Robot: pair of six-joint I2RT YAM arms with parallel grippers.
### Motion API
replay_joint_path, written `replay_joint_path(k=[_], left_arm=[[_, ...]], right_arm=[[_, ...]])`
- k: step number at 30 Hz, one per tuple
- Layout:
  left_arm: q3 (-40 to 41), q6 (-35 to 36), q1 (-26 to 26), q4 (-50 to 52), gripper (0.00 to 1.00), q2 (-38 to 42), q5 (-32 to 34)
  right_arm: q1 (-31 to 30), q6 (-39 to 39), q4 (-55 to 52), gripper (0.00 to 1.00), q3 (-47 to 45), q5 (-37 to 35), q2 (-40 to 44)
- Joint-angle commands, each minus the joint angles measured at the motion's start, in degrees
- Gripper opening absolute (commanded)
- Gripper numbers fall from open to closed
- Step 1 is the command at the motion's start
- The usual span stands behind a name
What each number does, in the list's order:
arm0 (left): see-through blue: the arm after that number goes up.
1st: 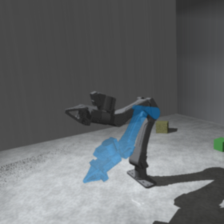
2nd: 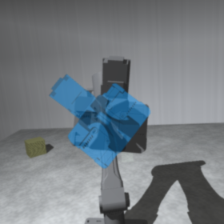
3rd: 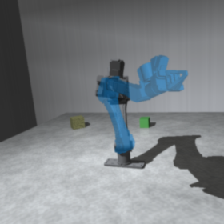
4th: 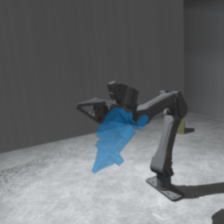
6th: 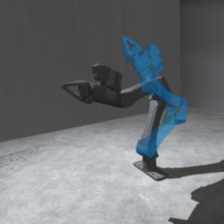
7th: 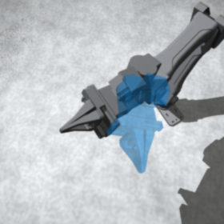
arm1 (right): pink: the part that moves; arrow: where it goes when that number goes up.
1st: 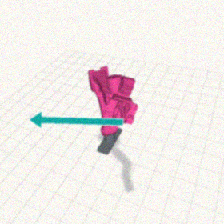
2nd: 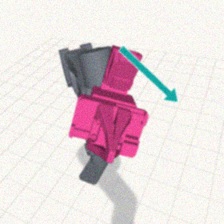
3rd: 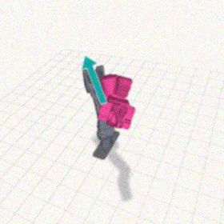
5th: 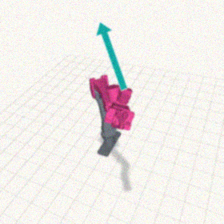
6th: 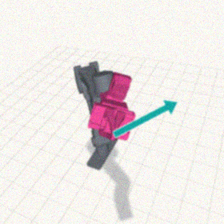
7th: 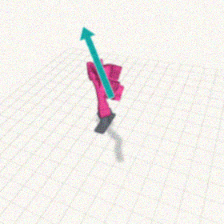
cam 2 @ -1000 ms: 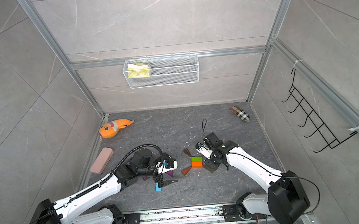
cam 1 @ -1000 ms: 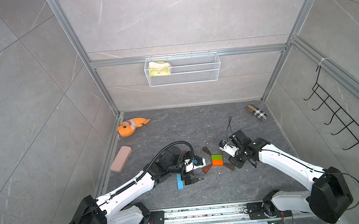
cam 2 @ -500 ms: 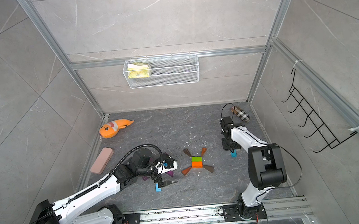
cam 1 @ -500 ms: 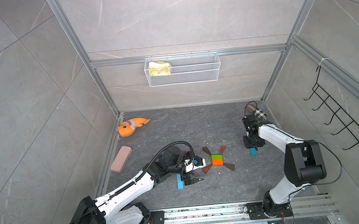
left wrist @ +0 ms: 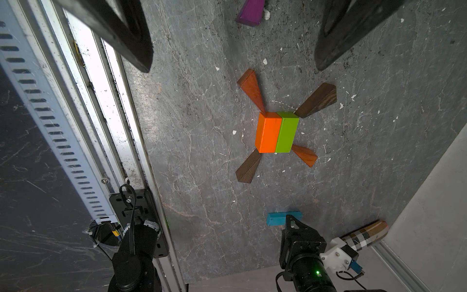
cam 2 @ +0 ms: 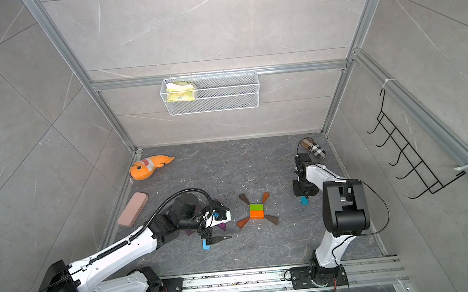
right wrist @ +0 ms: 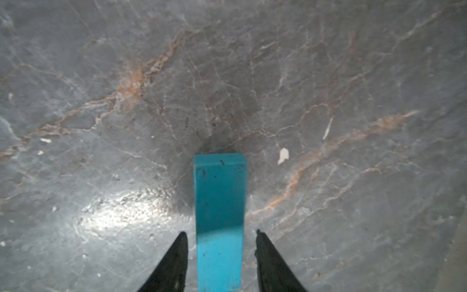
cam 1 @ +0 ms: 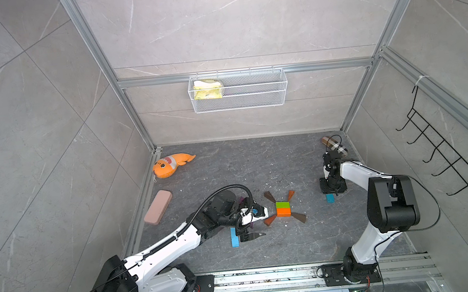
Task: Assemble a small pinwheel with building blocks
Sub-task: Pick up the building block from the center of the board.
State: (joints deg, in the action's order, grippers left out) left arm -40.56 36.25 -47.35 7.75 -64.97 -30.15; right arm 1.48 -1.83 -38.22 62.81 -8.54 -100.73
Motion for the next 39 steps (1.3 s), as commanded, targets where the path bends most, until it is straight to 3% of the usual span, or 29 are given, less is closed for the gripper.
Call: replay_joint_path(k=[1,8,18,28,31,39], left_arm=[[-1.8,1.0,-0.2,0.2,1.0,-0.3,-0.7],[-1.9,1.3,-0.2,0.7,1.0,-0.5,-0.5],[-2.3,1.3,-0.2,1.2,1.0,0.5,-0.5],[-1.6,-0.5,-0.2,-1.0,1.0,3.7,-1.4],[-1.7,-1.9,-0.3,-1.2,1.0,5.1,-0.2],[-0.5,-5.0,-0.3,-0.7,1.0,13.5,3.5]], right_arm=[[0.0,1.1,2.0,0.46,-1.4,3.3,-1.5],[0.0,0.3,1.6,0.41,-1.8,1.5,-3.4],[0.3,-0.9,0.6,0.2,-1.7,5.2,-3.1],[-0.6,-5.7,-3.5,0.16,-2.8,9.2,14.3],[-3.0,-8.4,-7.3,0.16,-2.8,8.6,17.8],[-17.4,-18.0,-13.3,0.16,-6.0,3.5,26.2]])
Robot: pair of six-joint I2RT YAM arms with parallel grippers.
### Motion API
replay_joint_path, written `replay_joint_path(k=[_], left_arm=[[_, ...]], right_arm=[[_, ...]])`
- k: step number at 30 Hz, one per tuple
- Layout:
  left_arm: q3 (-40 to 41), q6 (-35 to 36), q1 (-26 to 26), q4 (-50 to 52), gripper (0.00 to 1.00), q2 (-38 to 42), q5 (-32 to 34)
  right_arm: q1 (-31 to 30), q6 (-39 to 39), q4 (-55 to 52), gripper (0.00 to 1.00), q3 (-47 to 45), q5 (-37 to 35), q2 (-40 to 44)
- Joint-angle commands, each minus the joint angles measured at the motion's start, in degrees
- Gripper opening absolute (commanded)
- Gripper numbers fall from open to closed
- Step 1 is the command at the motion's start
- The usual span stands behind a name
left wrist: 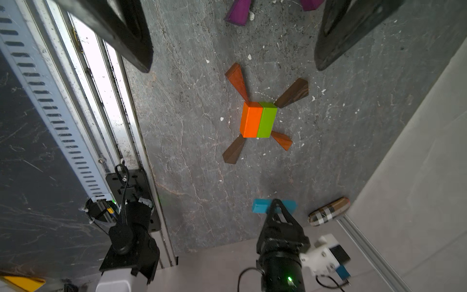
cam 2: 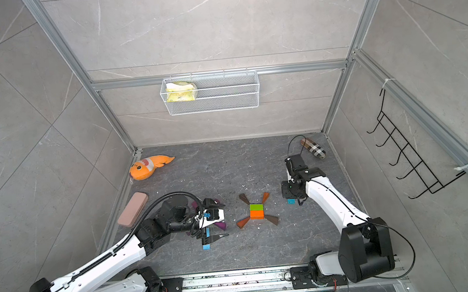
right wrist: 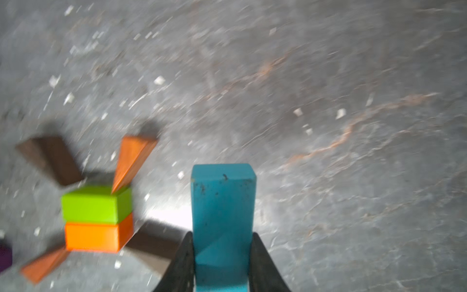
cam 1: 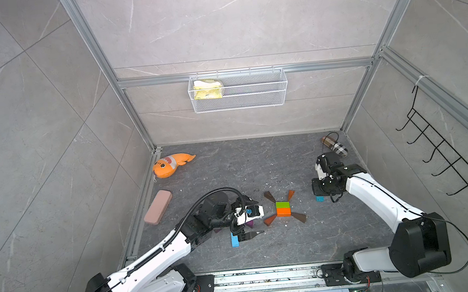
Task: Assemble a small pinwheel with building blocks
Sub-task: Pick up the building block from the center of the board, then assemble the building block at the center of the board.
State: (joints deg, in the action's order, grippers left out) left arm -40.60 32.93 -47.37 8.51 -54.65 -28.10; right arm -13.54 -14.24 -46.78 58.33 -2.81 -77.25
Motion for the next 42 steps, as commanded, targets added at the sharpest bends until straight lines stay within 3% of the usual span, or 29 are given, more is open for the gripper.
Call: replay_joint_path(k=[1,4,11,15,20,28,42], left_arm=[[-0.2,-1.7,-0.3,-1.1,1.0,4.1,1.7],[0.6,-3.2,-0.3,0.4,1.0,7.0,2.1],[2.1,-10.8,-0.3,6.2,1.0,14.2,5.5],[-2.9,-10.7,-0.3,16.4,1.0,12.3,-1.1],[-4.0,-9.1,-0.2,18.7,1.0,13.4,-2.9],[-2.6,-7.8,-0.2,18.0,1.0,21.7,3.4],[-2.9,-6.7,-0.2,18.5,1.0,22.4,2.2]], right_arm=[[-3.4,-6.6,-4.8,0.16,-2.0,-1.7,3.8],[-7.1,-9.8,-6.9,0.16,-2.2,-1.2,5.5],[-22.7,-21.5,-11.2,0.16,-3.5,-6.5,6.9],[-32.1,-29.7,-8.7,0.16,-6.6,-7.9,3.9],[-40.0,-36.3,-4.7,0.17,-8.1,-8.4,-2.2],[-44.8,-41.8,1.3,0.18,-7.9,-8.1,-9.0],[-45.5,-42.5,5.0,0.22,-6.6,-7.6,-16.0]])
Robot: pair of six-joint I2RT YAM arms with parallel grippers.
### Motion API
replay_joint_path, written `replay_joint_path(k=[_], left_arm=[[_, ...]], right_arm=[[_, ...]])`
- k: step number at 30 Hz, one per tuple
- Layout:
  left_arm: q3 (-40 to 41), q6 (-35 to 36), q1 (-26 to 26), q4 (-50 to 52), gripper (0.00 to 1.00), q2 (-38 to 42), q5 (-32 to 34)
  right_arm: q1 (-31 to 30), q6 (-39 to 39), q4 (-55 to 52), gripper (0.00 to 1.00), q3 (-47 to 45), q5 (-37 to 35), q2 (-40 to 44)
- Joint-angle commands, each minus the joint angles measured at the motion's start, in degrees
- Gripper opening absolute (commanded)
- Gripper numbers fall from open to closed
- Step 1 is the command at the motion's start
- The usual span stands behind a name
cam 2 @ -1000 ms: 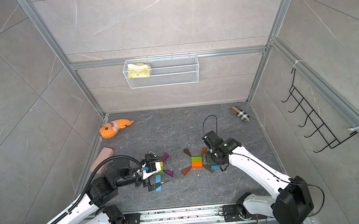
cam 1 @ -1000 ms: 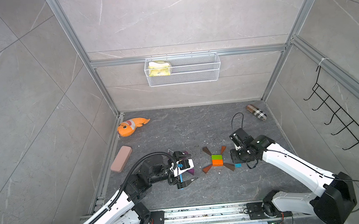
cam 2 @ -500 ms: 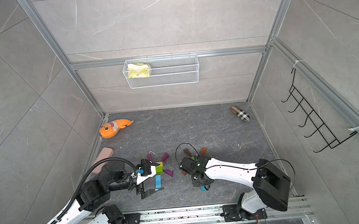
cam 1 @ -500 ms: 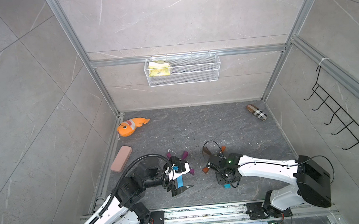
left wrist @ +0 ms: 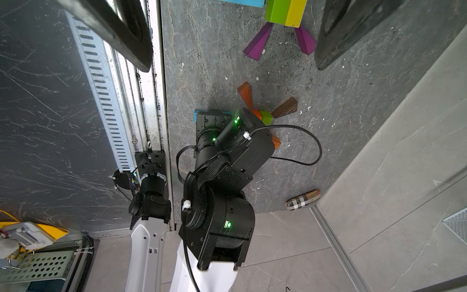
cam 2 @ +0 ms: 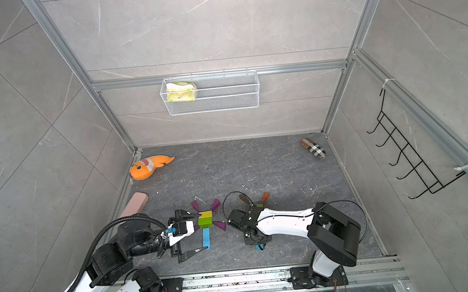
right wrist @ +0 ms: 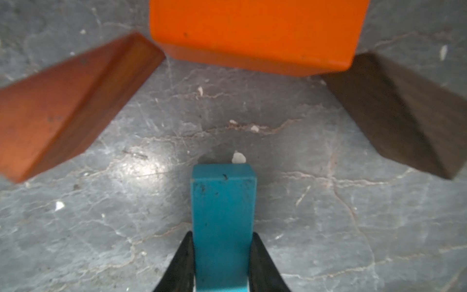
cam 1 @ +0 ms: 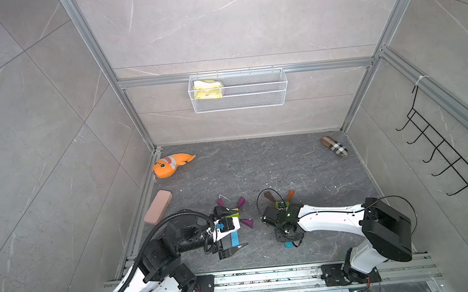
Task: Assemble a small pinwheel with building blocks
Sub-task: Assemble the building block at the center of the board.
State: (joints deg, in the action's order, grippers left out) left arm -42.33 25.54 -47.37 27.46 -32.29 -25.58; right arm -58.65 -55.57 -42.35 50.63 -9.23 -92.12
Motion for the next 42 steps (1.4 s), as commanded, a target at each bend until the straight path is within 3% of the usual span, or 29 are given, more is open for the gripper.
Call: replay_joint_path(k=[1,13,25,31,35,42], left_arm=[[-1.2,0.8,-0.1,-0.5,1.0,-0.2,-0.6],[-0.7,1.3,-0.1,-0.9,1.0,0.1,-1.4],[-0.4,1.6,-0.1,-1.1,1.0,-1.6,-2.1],[2.2,-2.3,-0.2,-6.7,0.99,-3.1,2.9],[2.8,-3.5,-0.2,-9.1,0.95,-5.2,3.5],[0.7,-1.1,-0.2,-4.7,0.93,-5.8,6.8]], right_arm=[[-0.3,-1.3,0.8,0.22,1.0,-1.2,-1.4],[0.7,-2.5,1.0,0.26,1.0,-3.7,-2.1],[0.4,-2.0,1.2,0.5,0.5,-4.3,0.1],[-0.5,-2.0,-1.0,0.45,-1.7,-6.3,7.0],[-1.5,0.2,-2.4,0.38,-3.2,-3.6,11.0],[-8.6,-5.1,-7.8,0.34,-2.1,-3.9,10.6]])
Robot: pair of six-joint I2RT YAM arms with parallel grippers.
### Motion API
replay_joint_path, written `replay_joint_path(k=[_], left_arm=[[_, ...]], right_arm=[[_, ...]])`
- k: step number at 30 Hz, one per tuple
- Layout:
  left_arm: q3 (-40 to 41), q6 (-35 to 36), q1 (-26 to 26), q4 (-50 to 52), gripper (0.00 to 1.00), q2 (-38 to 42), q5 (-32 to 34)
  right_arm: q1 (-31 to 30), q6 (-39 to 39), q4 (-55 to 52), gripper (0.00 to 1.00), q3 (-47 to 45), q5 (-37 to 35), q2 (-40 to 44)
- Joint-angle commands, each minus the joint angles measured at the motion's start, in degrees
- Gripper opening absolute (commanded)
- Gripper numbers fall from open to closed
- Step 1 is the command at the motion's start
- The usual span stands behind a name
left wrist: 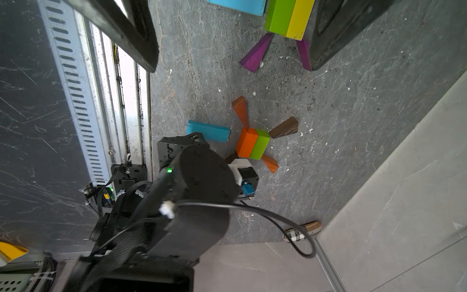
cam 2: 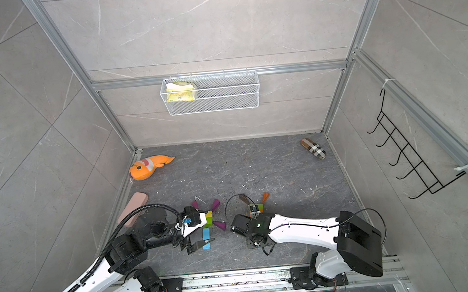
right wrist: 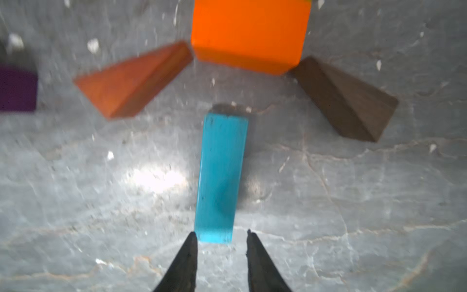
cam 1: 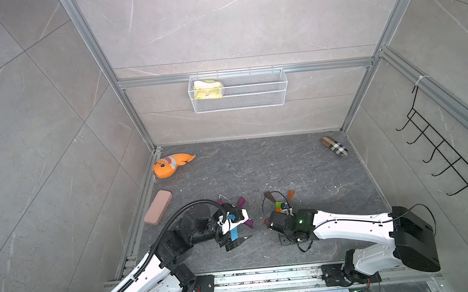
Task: Assemble a small pinwheel with building blocks
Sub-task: Assemble the building block at the center of the board.
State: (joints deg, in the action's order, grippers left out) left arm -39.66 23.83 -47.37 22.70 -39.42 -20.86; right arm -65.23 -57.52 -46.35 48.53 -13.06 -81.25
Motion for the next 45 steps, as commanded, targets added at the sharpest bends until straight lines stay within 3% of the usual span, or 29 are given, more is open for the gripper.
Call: replay_joint_path(k=[1,5,14,45], left_arm=[[-1.9,0.9,-0.2,0.2,0.93,1.9,3.0],[-1.4,0.8,-0.2,0.0,0.93,4.4,7.3],[-1.0,-0.1,-0.1,-0.3,0.95,8.1,18.4],[-1.3,0.0,-0.1,0.4,0.96,5.9,17.0]], right_arm=[[-2.9,-4.0,-3.5,0.34,-0.2,0.3,-0.4],[-5.1,-5.9,0.4,0.27,-1.8,1.7,-1.6],[-6.2,-7.1,8.7,0.26,-3.0,3.7,-5.1],[-6.1,-8.0,5.8,0.28,-2.3,-1.7,-6.9]])
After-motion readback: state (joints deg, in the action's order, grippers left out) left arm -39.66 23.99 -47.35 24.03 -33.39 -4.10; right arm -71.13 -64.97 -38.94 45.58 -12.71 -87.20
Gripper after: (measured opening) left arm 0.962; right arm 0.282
